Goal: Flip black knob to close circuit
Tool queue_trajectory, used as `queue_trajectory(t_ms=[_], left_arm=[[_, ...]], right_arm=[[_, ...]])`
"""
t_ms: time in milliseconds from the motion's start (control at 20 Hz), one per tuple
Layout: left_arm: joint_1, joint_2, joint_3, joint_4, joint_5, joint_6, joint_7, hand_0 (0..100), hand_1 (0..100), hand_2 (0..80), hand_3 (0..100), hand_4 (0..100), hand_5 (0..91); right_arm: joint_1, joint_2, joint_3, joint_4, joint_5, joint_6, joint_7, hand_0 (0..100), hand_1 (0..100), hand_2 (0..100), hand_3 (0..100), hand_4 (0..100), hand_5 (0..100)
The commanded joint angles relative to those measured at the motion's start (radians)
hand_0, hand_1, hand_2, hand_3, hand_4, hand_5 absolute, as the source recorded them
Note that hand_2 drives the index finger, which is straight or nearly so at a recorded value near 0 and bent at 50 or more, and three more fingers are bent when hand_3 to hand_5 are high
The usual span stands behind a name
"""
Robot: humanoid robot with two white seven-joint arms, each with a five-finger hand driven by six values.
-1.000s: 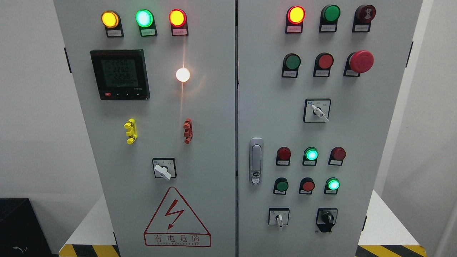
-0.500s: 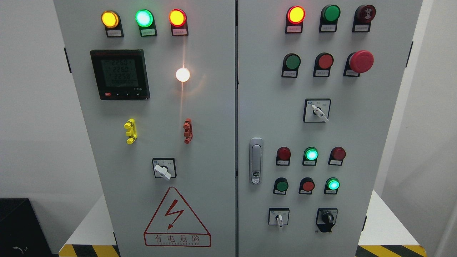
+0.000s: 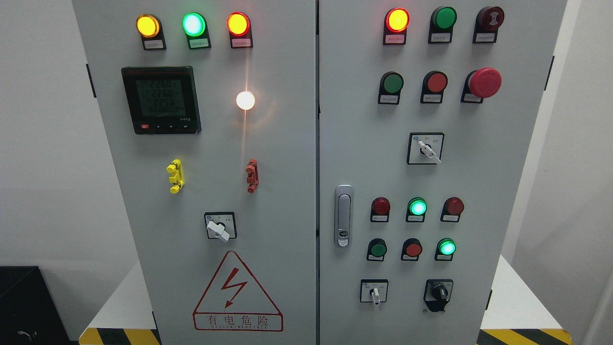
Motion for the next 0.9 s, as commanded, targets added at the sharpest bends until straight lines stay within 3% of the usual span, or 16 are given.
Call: queue_trajectory(t_ms=[0,500,850], left_arm=[[0.021,0.0,0.0,-0.023,0.0,0.0,0.0,12,56,0.0,0,0,0.0],[0.021,0.0,0.0,-0.023,0.0,0.0,0.0,12,56,0.0,0,0,0.0],[0.021,0.0,0.0,-0.023,0.0,0.0,0.0,12,56,0.0,0,0,0.0]], right_arm=[[-0.046,0.014,-0.038,-0.21,0.046,0.034,0.042,0,0,89,100,92,100],[-0.145,0.01,-0.033,-0.232,0.13,0.111,0.074,0,0,90,100,92,100],[-0.256,0.004,-0.038,-0.192,0.163,0.172,0.134,0,0,90,100,92,100]])
